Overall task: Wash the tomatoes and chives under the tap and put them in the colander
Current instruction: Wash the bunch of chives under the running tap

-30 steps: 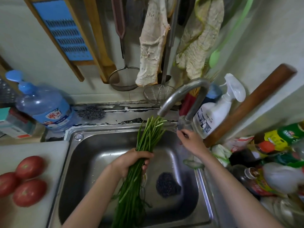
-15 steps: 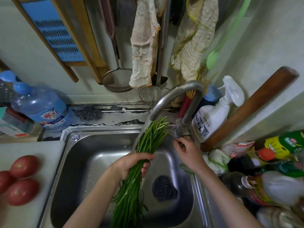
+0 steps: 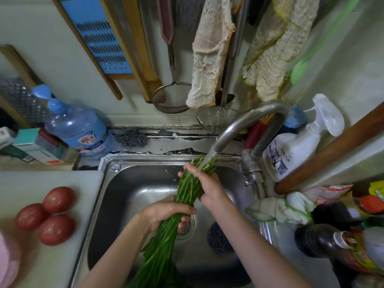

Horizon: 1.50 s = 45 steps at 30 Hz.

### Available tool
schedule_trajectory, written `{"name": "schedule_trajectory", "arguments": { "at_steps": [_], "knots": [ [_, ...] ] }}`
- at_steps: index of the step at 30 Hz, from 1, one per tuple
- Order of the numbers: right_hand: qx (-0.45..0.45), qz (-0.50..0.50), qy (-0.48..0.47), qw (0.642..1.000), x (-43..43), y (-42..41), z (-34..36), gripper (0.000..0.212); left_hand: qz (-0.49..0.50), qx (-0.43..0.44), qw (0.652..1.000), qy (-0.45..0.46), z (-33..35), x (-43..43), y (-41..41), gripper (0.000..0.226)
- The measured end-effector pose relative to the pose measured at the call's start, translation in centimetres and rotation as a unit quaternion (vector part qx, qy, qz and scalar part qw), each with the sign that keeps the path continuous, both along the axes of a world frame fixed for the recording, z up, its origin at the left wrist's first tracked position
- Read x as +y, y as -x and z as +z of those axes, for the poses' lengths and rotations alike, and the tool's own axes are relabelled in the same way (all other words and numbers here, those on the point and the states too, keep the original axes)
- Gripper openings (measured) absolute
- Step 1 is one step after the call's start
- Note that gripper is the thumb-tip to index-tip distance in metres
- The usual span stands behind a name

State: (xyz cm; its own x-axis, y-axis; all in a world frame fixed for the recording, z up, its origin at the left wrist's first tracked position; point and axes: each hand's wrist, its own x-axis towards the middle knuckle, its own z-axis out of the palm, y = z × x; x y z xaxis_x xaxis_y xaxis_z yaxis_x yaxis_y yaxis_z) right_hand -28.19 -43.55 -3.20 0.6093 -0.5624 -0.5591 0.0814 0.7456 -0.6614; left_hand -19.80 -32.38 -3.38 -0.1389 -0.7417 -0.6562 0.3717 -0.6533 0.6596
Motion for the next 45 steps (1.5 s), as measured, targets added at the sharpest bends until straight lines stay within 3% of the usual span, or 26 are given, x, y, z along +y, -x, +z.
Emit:
{"name": "schedule_trajectory", "arguments": {
  "at_steps": [3, 7, 12, 15, 18, 21, 24, 26, 28, 31, 34, 37, 40, 43, 45],
  "knots": [
    [0.079, -0.023, -0.055, 0.995, 0.4, -1.7, 0.2, 0.021, -0.035, -0.037, 0.999, 0.000, -0.1, 0.5, -0.9, 0.024],
    [0.046, -0.011, -0.123, 0.991, 0.0, -1.4, -0.1, 0.060, -0.091, -0.075, 0.993, 0.016, -0.7, 1.3, -2.1, 0.023],
    [0.004, 0.030, 0.001, 1.000, 1.0, 0.0, -1.2, 0.085, -0.107, -0.062, 0.992, 0.020, -1.7, 2.2, -3.3, 0.022],
    [-0.028, 0.008, -0.006, 1.000, 2.5, -0.4, -1.1, 0.037, -0.120, -0.021, 0.993, 0.004, -1.6, 2.0, -3.4, 0.019],
    [0.095, -0.062, -0.056, 0.992, 3.0, -1.7, -0.7, 0.016, -0.117, -0.031, 0.993, 0.001, -1.6, 1.8, -2.9, 0.014],
    [0.137, -0.097, -0.075, 0.983, 2.6, -2.8, -0.2, 0.033, -0.123, -0.064, 0.990, 0.035, -1.3, 2.2, -2.9, 0.010],
    [0.051, -0.055, -0.133, 0.988, 2.2, -2.4, 0.7, 0.049, -0.110, -0.082, 0.990, 0.043, -1.4, 2.7, -3.1, 0.010],
    [-0.008, -0.047, -0.130, 0.990, 2.0, -1.8, 0.8, 0.037, -0.088, -0.072, 0.993, 0.025, -1.6, 2.9, -3.4, 0.021],
    [-0.038, -0.114, -0.085, 0.989, 2.0, -1.6, 0.6, 0.011, -0.102, -0.059, 0.993, 0.029, -1.5, 2.9, -3.4, 0.022],
    [0.033, -0.224, -0.070, 0.972, 1.8, -1.8, 0.3, 0.003, -0.121, -0.028, 0.992, 0.029, -1.0, 2.5, -3.2, 0.021],
    [0.123, -0.220, -0.096, 0.963, 0.9, -1.8, 0.1, 0.040, -0.132, -0.021, 0.991, 0.017, -0.8, 2.0, -2.8, 0.029],
    [0.031, -0.152, -0.127, 0.980, 0.2, -1.4, 0.5, 0.074, -0.095, 0.012, 0.995, -0.001, -1.0, 2.0, -2.4, 0.024],
    [-0.042, -0.030, -0.112, 0.992, 1.2, -1.2, 0.8, 0.060, -0.029, 0.089, 0.995, -0.028, -1.3, 2.2, -2.6, 0.021],
    [-0.057, 0.056, -0.110, 0.991, 2.7, -1.5, 0.1, 0.054, -0.051, 0.121, 0.991, -0.007, -1.3, 2.4, -3.1, 0.024],
    [-0.038, 0.023, -0.109, 0.993, 3.1, -1.9, -0.4, 0.022, -0.063, 0.120, 0.991, -0.010, -1.1, 2.5, -2.9, 0.023]
  ]
}}
